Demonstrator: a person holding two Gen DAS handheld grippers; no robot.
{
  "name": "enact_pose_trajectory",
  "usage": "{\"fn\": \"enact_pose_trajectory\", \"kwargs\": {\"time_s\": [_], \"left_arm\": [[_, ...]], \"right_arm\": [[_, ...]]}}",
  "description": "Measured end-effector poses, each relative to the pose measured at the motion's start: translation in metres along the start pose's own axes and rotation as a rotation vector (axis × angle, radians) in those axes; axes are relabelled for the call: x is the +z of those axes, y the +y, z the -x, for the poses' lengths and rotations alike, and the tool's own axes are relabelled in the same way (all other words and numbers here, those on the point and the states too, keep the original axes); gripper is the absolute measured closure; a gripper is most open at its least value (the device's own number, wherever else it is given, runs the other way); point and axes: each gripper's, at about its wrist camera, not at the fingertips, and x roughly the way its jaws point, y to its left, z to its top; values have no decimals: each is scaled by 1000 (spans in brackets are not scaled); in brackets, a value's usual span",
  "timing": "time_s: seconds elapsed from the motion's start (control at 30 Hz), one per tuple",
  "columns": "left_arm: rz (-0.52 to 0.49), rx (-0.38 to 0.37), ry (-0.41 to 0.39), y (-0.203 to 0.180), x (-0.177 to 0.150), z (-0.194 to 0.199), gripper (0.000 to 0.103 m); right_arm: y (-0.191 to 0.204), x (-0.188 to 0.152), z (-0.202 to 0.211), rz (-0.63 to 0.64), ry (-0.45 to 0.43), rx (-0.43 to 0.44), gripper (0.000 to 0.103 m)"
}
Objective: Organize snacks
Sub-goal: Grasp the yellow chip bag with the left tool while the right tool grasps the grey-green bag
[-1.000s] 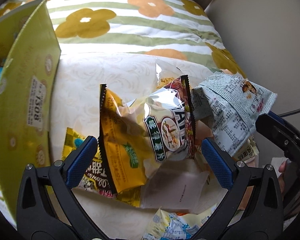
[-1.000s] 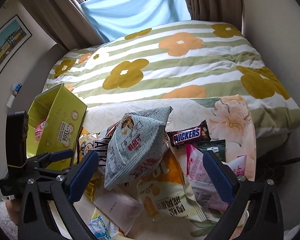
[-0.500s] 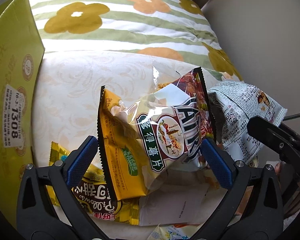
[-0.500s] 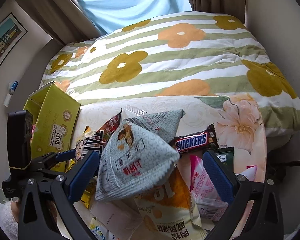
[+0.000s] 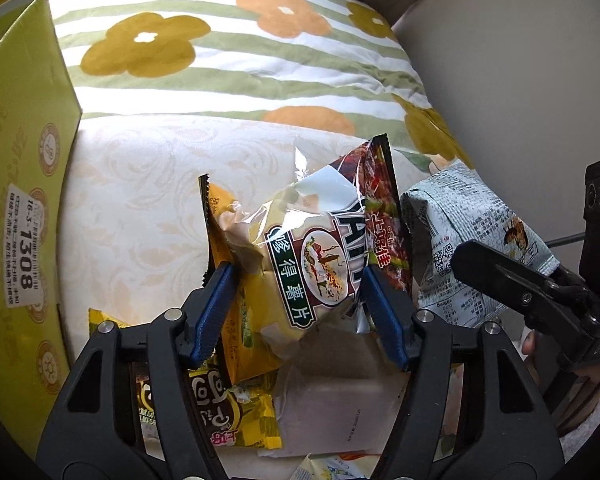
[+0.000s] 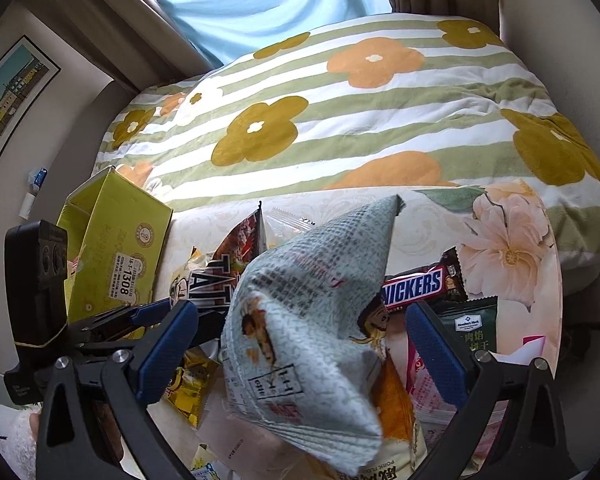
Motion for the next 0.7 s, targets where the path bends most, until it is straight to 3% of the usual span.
{"fn": "enact_pose_trajectory", "kwargs": {"time_s": [0.13,0.2,0.33,0.4,0.7], "left_arm": [[18,-16,-11,3,-2,4,45],[21,-14,-16,4,-2,5,46],[24,-11,-23,4,-3,9,49],[25,-9,-27,2,-4,11,49],[32,-3,-52,2,-9,23,53]], "right_arm": [[0,-1,-2,-3,1,2,0],[0,-1,-2,-3,2,16,17],[1,-2,-1,16,-1,14,29],[2,-2,1,24,-5,17,41],[3,-3,17,32,-52,37,46]]}}
